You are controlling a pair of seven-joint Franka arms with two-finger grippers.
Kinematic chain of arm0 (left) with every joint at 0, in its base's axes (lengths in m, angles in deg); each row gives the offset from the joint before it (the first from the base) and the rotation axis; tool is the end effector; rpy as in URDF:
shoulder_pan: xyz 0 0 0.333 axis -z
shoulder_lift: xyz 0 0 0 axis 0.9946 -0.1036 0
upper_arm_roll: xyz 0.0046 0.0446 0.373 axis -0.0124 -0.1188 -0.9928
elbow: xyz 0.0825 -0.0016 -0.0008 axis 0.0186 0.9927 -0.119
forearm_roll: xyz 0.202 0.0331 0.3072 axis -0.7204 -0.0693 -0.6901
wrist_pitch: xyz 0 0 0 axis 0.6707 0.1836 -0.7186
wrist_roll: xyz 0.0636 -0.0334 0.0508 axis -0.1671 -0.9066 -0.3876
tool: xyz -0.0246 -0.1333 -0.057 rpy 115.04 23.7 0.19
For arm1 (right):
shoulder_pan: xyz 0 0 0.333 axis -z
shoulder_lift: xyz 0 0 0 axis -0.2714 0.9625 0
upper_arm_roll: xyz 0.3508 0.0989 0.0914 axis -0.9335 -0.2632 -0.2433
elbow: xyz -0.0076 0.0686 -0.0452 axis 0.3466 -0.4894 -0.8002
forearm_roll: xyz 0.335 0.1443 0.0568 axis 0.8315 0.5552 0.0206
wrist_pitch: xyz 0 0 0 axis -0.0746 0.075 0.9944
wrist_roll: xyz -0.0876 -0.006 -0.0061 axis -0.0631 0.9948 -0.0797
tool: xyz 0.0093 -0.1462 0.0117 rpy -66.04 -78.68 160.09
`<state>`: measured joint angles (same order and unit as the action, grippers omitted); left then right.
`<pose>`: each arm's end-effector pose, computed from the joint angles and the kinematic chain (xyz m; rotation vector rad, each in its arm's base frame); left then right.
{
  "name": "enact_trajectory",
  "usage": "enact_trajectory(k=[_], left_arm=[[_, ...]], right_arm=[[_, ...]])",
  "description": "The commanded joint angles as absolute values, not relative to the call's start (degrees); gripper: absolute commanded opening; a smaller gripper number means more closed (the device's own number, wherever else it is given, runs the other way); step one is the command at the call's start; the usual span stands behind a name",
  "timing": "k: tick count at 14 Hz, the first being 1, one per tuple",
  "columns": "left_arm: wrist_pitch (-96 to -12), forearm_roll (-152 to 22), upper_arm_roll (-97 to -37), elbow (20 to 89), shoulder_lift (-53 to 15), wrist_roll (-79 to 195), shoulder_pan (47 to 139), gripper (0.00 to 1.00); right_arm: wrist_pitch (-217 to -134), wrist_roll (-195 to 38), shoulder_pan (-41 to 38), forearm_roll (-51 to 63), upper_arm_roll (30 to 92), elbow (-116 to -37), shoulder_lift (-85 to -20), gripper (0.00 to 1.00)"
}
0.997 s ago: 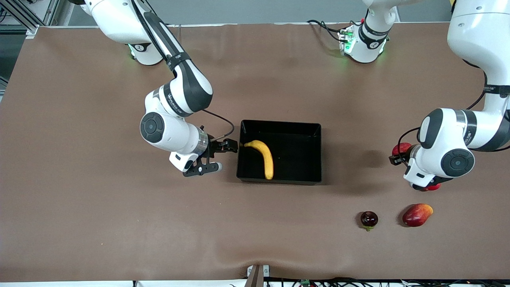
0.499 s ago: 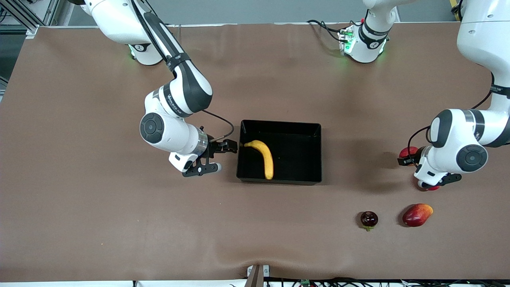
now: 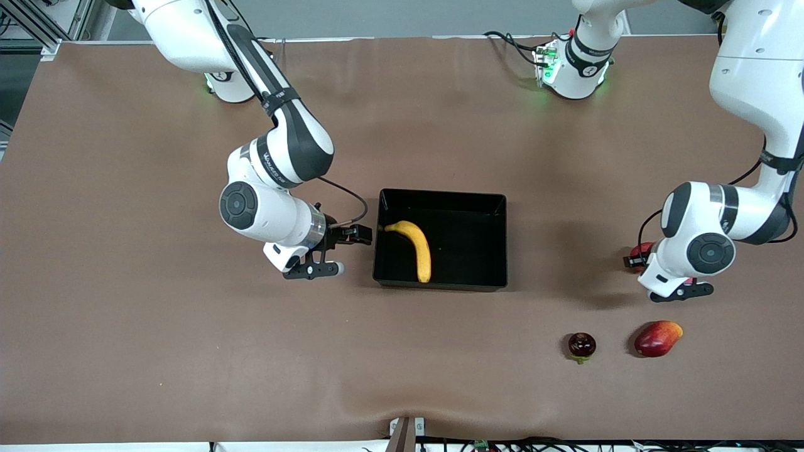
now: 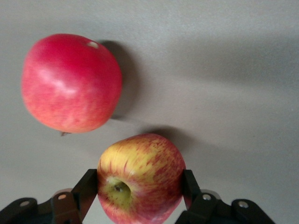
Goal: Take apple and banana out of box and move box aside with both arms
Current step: 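Lift the apple out and carry it beside the pomegranate with the left gripper, then lower the apple onto the table and open the left gripper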
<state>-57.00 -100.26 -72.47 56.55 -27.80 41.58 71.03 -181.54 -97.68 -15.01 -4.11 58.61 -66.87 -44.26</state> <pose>0.6374 0.0532 0.2340 -2.8384 -0.2012 0.2908 0.6121 0.3695 0.3592 -2.7827 -0.0057 0.1630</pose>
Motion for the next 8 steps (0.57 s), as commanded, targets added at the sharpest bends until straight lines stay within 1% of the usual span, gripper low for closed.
enact_trajectory(k=[1,2,3,4,6,8], left_arm=[[-57.55,-101.85,-71.98,56.39,-28.29,39.58,71.58,0.0],[-57.55,-101.85,-71.89,56.47,-28.47,39.32,71.84,0.0],[-57.55,-101.76,-71.89,56.74,-28.47,38.97,72.53,0.05],[-57.55,-101.85,-71.89,57.0,-28.47,38.01,72.72,0.23],[-57.37,-101.5,-71.8,56.65,-28.38,36.95,72.98,1.0],[-56.85,-101.24,-71.45,56.3,-27.6,36.85,73.16,1.0]], right_arm=[[-181.4,-98.83,-14.4,-2.93,58.84,-66.09,-43.84,0.99],[-181.32,-99.53,-14.4,-2.93,59.02,-66.0,-43.84,0.99],[-181.32,-100.41,-14.4,-2.93,59.02,-66.0,-43.84,0.99],[-181.4,-101.02,-14.49,-2.93,59.02,-66.0,-43.84,0.98],[-181.4,-101.12,-14.49,-1.71,59.1,-66.0,-43.84,0.97],[-181.4,-101.29,-14.49,-0.47,59.11,-66.0,-43.84,0.95]])
